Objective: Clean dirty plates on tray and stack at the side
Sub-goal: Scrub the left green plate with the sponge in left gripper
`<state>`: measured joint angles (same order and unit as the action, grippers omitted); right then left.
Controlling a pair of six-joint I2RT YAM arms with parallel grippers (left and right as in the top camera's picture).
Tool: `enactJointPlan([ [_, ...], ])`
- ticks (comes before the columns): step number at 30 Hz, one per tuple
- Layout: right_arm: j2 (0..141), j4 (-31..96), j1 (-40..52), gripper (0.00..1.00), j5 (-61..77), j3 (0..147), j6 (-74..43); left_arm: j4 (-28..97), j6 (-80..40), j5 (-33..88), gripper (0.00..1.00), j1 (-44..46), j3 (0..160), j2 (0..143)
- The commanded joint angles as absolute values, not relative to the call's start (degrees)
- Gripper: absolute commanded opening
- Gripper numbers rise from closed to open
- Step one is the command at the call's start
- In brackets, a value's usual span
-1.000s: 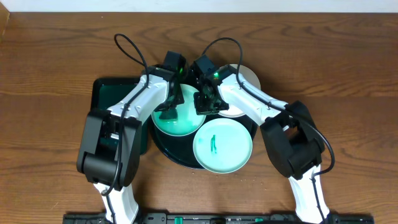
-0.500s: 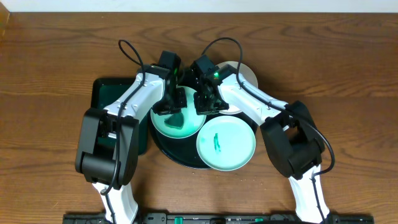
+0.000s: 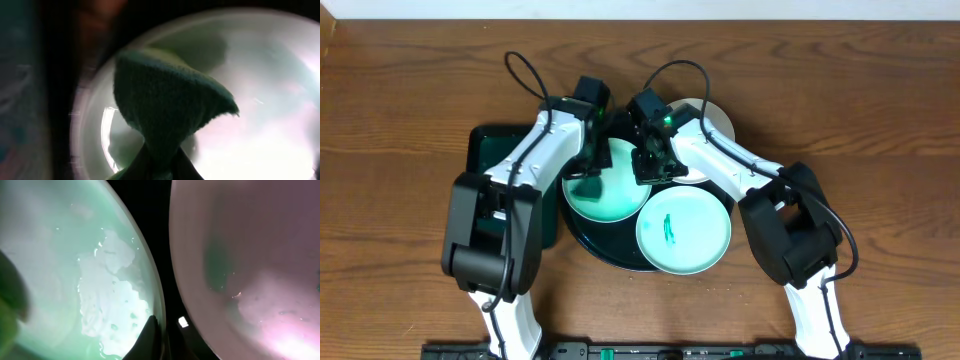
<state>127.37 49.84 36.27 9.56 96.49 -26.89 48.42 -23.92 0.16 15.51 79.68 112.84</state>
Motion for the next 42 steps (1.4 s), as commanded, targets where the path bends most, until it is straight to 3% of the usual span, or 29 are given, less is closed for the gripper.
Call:
enactJointPlan([
  [1,128.92,50.59,36.67,0.01,11.27,96.25,-25.06,50.65,-28.18,-2.79,0.07,15.73,80.95,113.47],
  [9,130.19,50.59,35.07,0.01,16.95,96.2,-24.93,44.16,-27.53,9.96,0.07,17.74,76.12,113.8],
  [13,130.32,50.72,33.74,0.01,18.55,95.92,-24.56,39.59,-20.73,14.5,0.07,17.74,76.12,113.8],
  [16,130.32,50.52,33.74,0.01,18.52,95.77,-24.6,38.52,-21.41,8.51,0.07,17.15,76.14,113.75],
  [20,130.32,50.57,33.89,0.01,17.39,95.77,-25.26,40.77,-30.72,-9.87,0.07,16.43,76.12,113.78],
  [22,130.32,50.57,33.78,0.01,17.41,95.72,-25.26,41.32,-31.2,-10.07,0.08,16.29,76.12,113.82],
  [32,130.32,50.57,33.74,0.01,17.41,95.57,-25.67,38.06,-17.19,22.04,0.07,17.72,76.12,113.95],
  [36,130.32,50.57,33.74,0.01,17.41,95.57,-25.65,38.24,-20.36,12.4,0.07,17.54,76.12,113.95],
  [39,130.32,50.59,33.74,0.01,17.39,95.57,-25.63,42.46,-29.85,-7.22,0.07,17.39,76.12,113.95],
  [42,130.32,50.63,33.74,0.01,17.21,95.57,-25.63,46.68,-30.94,-10.94,0.07,17.39,76.12,113.95],
])
